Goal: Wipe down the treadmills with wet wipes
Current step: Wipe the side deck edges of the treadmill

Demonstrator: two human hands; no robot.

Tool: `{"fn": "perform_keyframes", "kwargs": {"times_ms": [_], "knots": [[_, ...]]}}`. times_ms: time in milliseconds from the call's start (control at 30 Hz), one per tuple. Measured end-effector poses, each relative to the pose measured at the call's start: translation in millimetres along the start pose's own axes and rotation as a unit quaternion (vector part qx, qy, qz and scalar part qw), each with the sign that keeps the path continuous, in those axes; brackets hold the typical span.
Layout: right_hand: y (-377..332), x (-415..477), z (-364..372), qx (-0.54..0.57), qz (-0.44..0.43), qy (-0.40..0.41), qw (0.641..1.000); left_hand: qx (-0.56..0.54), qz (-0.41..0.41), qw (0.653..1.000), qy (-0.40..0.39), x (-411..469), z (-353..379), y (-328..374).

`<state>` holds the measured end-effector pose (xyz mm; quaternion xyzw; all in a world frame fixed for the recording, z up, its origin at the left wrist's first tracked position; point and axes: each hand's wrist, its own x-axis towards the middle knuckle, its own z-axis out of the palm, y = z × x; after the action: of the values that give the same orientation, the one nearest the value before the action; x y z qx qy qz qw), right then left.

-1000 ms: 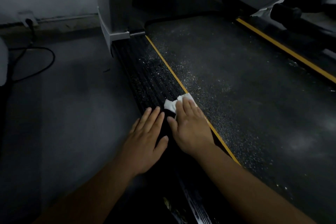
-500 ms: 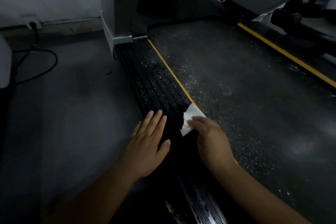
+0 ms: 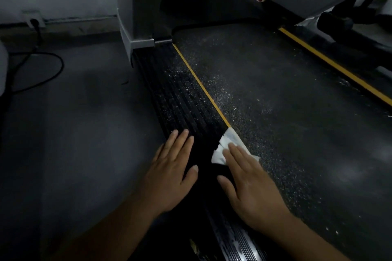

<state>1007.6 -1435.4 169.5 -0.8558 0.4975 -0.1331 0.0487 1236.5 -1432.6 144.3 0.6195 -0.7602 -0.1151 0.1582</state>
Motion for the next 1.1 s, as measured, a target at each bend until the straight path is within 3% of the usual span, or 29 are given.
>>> {"fn": "perform_keyframes", "kwargs": {"times_ms": [200, 400, 567, 767, 933, 1033, 1100], "knots": [[-10.2, 84.2, 20.5, 0.040, 0.056, 0.008, 0.998, 0.021, 0.012, 1.000, 0.016, 1.1, 0.1, -4.1], [0.8, 6.9, 4.7, 0.031, -0.041, -0.013, 0.999, 0.019, -0.001, 1.000, -0.007, 0.7, -2.2, 1.6], [-7.1, 79.3, 22.7, 0.045, 0.030, 0.002, 0.999, 0.023, 0.000, 1.000, -0.014, 0.8, -3.7, -0.9], [-15.3, -2.8, 1.9, 0.102, -0.080, -0.060, 0.990, 0.002, -0.011, 0.996, -0.089, 5.0, -20.2, -1.6], [-0.9, 33.5, 9.9, 0.041, -0.028, -0.019, 0.999, 0.026, 0.001, 0.994, -0.105, 4.4, -22.8, -2.1], [-21.3, 41.7, 17.9, 0.055, -0.039, -0.050, 0.996, -0.031, -0.005, 0.996, -0.081, 0.4, -27.2, -4.7], [-24.2, 32.0, 11.4, 0.146, -0.067, -0.082, 0.984, -0.149, -0.052, 0.987, 0.012, -1.9, -29.4, -4.8]]}}
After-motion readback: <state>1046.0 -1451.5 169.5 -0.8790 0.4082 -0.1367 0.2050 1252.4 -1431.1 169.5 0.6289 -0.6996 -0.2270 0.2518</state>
